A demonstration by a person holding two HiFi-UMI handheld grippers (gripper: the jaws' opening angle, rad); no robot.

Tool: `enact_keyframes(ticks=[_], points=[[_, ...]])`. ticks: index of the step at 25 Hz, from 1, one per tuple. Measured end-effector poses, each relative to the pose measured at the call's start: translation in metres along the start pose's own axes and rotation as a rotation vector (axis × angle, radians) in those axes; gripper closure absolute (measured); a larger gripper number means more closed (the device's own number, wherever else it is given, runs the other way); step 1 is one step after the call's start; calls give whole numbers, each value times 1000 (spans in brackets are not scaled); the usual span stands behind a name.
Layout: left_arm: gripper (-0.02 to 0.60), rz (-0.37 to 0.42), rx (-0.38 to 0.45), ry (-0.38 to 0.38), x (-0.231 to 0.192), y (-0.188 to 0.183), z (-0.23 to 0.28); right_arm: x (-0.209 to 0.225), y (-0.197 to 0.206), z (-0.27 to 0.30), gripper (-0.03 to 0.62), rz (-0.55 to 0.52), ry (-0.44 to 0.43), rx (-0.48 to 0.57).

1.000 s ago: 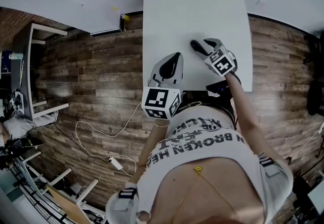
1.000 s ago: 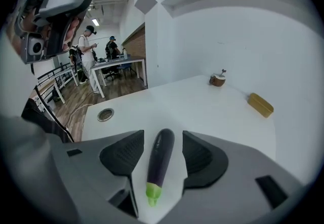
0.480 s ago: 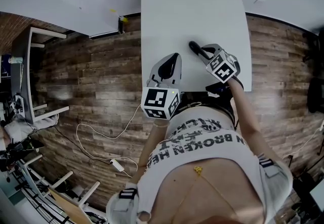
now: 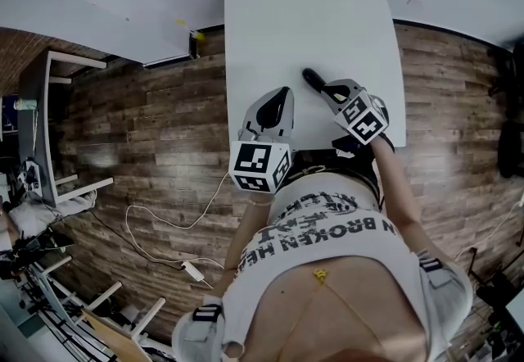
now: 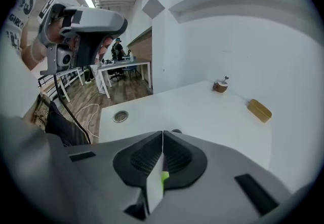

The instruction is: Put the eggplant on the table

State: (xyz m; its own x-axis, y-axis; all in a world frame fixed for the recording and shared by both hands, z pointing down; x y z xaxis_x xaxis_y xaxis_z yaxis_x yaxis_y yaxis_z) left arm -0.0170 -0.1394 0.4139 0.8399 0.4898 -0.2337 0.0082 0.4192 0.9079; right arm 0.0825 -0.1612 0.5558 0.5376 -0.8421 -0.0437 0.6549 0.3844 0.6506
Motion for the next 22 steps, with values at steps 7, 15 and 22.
enact_keyframes(ticks=[7,15,22], points=[[583,4,1,14,4,0,1,-7,-18,-21,585,51,-21,85],[583,4,4,27,5,-2,5,-8,-43,-45,584,94,-35,175],[583,17,6,38,13,-4,8,-10,-59,-64,585,94,-32,253]])
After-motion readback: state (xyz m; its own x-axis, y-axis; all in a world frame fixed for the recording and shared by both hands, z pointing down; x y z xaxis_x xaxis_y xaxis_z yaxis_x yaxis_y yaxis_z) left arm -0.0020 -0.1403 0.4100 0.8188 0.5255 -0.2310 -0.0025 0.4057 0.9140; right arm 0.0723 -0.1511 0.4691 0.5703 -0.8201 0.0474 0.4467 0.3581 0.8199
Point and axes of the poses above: the fingertips, and each gripper's own axes: z forward along the fingers, x to its right, y out of its underside, the point moved 2 cm from there along -z, backward along the fingers, and after that the axes turned 3 degrees about -x, right-handed, at the moved point
